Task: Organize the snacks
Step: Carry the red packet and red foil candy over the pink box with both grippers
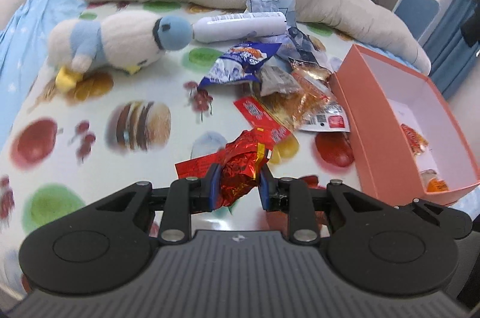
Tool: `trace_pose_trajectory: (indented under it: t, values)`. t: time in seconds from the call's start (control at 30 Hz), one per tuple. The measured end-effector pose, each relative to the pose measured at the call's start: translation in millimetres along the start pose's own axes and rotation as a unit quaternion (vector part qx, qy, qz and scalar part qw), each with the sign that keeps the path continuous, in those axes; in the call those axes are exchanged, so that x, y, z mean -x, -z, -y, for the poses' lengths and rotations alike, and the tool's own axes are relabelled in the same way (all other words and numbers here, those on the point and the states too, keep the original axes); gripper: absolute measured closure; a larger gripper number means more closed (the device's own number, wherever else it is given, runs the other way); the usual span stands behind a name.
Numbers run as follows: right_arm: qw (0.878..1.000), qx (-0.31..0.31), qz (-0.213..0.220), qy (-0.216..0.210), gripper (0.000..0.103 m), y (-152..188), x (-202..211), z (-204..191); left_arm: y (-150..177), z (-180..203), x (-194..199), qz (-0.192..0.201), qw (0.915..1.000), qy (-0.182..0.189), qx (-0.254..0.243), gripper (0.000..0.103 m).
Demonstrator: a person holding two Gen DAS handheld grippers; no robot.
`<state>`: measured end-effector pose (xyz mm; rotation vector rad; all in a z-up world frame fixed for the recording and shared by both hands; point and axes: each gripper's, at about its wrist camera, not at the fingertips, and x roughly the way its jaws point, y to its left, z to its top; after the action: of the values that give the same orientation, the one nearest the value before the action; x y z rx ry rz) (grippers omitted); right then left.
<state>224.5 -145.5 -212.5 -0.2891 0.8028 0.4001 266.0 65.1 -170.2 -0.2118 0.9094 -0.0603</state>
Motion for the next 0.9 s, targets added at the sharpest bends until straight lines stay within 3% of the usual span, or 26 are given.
trace_pose_trajectory:
  t: [0.47,0.9]
  values:
    - [0.995,-0.091,0.031,-0.012,0.062,19.7,67.8,5.4,45.0,25.3,73.6,0.042,0.9989,0.006,0.02,0.073]
    - [0.984,-0.16,0.079,0.018,0.062,27.4,134.3,23.7,70.6,61.7,126.2,0.065,0.9972,0.029,0.021,0.073]
